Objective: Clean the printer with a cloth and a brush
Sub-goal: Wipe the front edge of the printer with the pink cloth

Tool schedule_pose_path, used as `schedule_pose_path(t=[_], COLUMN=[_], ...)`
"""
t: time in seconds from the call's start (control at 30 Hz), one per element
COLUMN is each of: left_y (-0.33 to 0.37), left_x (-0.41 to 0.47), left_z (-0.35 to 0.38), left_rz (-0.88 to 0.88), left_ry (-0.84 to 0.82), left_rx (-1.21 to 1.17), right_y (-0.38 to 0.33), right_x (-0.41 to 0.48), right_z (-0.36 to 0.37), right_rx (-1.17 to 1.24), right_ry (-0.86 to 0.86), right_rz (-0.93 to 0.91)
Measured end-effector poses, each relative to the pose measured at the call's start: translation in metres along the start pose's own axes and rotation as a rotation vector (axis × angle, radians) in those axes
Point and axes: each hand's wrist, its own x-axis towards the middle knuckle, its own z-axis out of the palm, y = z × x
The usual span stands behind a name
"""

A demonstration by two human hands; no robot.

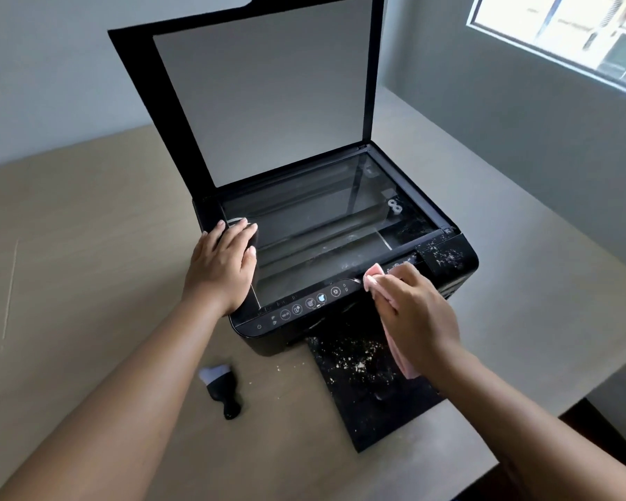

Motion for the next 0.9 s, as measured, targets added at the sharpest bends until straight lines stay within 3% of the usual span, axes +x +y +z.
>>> schedule_pose_path(t=[0.17,0.33,0.57,0.73,0.9], left_y=[0.010,0.046,0.062,0.064,0.066], left_x=[-0.001,-0.008,-0.016,-0.018,-0.017], left_z=[0.000,0.003,0.005,0.002,0.003], left_rz=[-0.016,-0.188,-0.266,-0.280,-0.294], left_ry=[0.008,-0.051,-0.009,0.019,0.051], left_rx=[0.066,0.002,0.074,0.077,0.090], right_y=[0.000,0.027,0.019,0.071,0.077], right_x=[0.006,0.012,0.017,0.036,0.042], right_z=[-0.008,-0.022,-0.023,-0.053,-0.053], right_rx=[-0.040,-0.044,-0.022,-0.121,-0.019], right_ry=[-0.078,-0.056,-0.175,-0.226,-0.296], right_rz=[-0.146,-0.049,-0.251,-0.124,-0.287])
